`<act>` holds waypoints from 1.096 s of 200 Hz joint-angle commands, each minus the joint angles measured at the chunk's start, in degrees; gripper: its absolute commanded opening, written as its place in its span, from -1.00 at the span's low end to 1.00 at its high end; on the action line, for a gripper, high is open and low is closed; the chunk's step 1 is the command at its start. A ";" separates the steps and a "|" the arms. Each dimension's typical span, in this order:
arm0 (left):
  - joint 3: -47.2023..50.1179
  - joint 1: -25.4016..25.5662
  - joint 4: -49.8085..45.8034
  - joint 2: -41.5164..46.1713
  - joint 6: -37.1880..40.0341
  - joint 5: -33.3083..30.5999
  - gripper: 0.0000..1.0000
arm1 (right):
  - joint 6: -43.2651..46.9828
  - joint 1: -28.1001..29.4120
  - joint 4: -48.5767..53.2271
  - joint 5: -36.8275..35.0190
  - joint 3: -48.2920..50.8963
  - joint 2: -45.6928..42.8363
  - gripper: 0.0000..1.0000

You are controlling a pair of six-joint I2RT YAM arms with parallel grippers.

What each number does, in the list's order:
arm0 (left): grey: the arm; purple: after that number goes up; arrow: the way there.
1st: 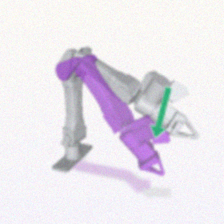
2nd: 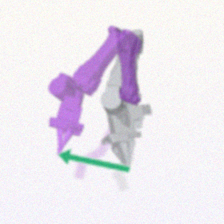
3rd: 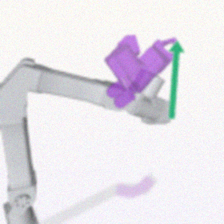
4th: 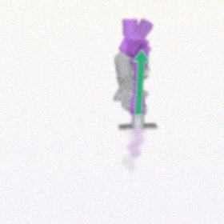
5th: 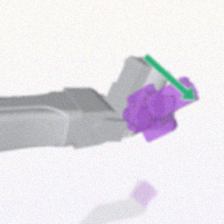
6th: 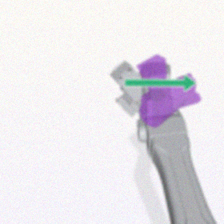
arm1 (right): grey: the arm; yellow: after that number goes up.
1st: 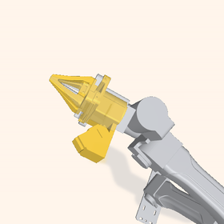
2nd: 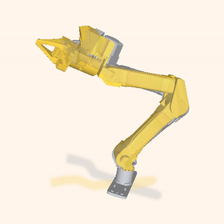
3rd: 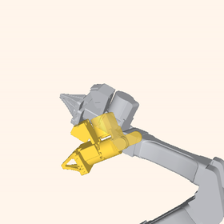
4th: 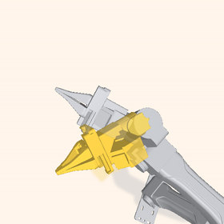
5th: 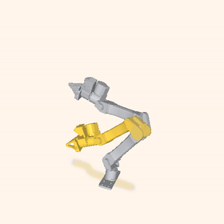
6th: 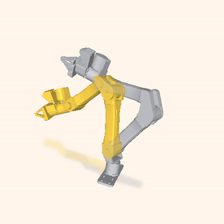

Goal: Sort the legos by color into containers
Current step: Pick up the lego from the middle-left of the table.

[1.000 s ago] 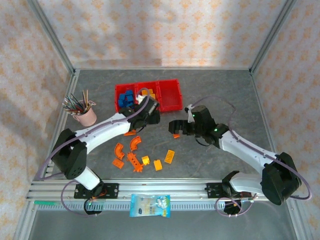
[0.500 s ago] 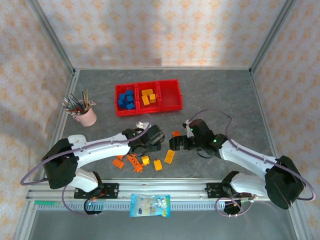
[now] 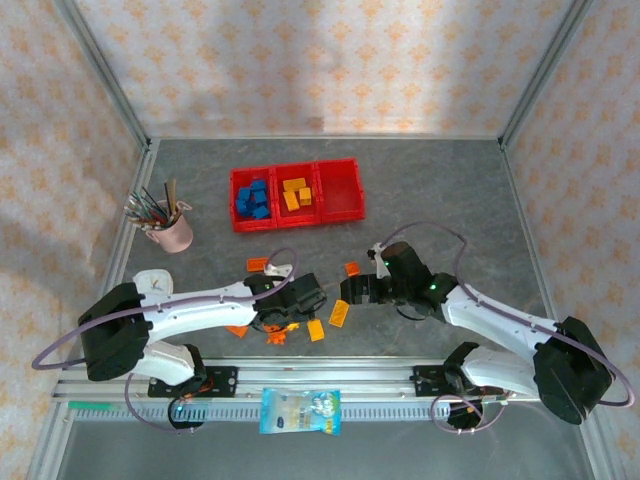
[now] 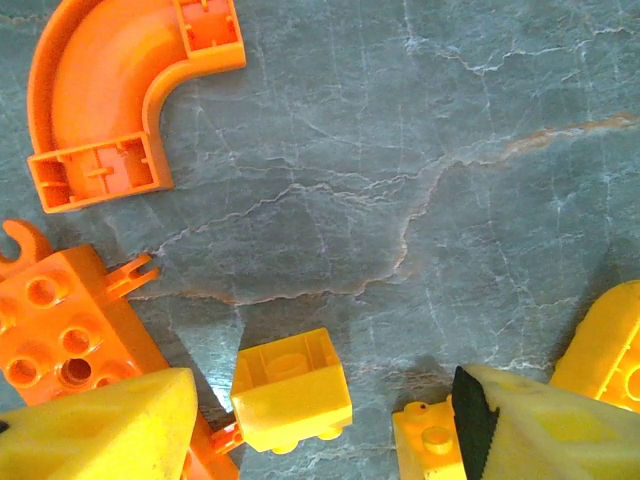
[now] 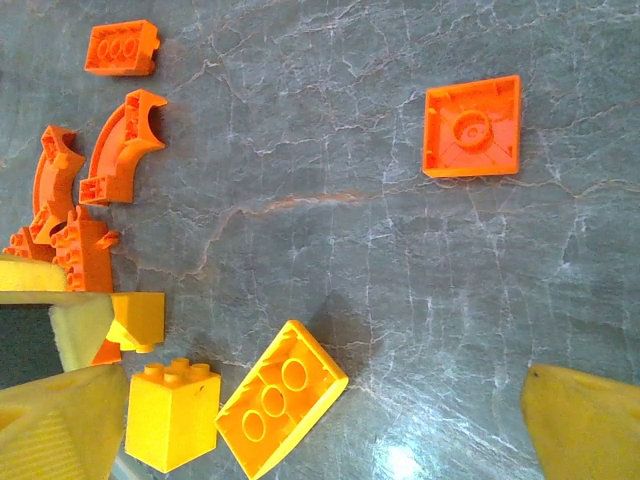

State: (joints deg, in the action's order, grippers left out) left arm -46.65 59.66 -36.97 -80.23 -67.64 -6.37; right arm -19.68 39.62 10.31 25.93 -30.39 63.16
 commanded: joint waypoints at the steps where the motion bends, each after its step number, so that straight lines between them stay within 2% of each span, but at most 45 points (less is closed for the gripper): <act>1: 0.70 0.43 1.43 -1.53 -0.84 -0.29 0.37 | -0.65 0.29 -1.34 -0.35 0.90 -1.27 0.99; 79: 1.92 0.41 3.63 -4.40 -0.30 -0.30 0.23 | -0.74 0.29 -1.78 -0.67 0.75 -0.44 0.99; 132: 1.74 0.33 4.85 -5.98 0.40 -0.37 0.04 | -0.60 0.29 -1.64 -0.98 0.47 0.10 0.99; 164: 1.82 0.32 4.78 -5.76 0.49 -0.66 -0.15 | -0.68 0.29 -1.71 -1.15 0.33 0.31 0.99; 219: 2.50 0.37 4.72 -3.57 0.56 -1.05 -0.28 | -0.75 0.29 -1.23 -1.36 -0.61 0.38 0.99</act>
State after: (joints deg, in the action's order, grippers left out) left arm -45.10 59.66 -32.01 -85.73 -67.46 -6.39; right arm -19.88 39.62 9.74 25.71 -30.20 63.55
